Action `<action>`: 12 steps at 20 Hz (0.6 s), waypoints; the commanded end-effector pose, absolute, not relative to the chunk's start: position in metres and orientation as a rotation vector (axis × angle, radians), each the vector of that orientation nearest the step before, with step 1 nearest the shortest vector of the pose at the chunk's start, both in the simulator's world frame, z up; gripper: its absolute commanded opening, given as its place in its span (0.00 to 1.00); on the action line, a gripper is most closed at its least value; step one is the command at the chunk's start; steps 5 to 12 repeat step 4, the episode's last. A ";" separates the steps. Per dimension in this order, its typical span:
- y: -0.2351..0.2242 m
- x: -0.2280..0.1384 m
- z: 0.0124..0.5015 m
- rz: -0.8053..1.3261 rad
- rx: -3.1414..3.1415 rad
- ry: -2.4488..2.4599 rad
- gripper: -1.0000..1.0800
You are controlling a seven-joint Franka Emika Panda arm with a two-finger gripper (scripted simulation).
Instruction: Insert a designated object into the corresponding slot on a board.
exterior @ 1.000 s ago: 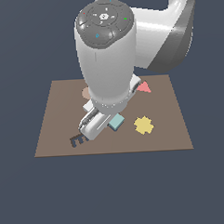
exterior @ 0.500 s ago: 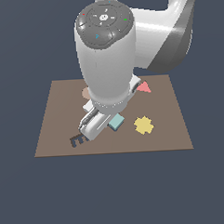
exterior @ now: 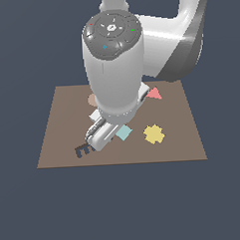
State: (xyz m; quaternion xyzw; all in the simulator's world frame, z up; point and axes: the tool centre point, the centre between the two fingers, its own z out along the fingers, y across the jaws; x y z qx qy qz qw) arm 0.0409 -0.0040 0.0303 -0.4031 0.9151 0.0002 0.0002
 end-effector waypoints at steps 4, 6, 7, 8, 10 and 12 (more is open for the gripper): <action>-0.004 0.041 0.030 0.000 -1.266 2.874 0.96; -0.004 0.041 0.030 0.000 -1.266 2.874 0.96; -0.004 0.041 0.030 0.000 -1.266 2.874 0.96; -0.004 0.041 0.030 0.000 -1.266 2.874 0.96; -0.004 0.041 0.030 0.000 -1.266 2.874 0.96; -0.004 0.041 0.030 0.000 -1.266 2.874 0.96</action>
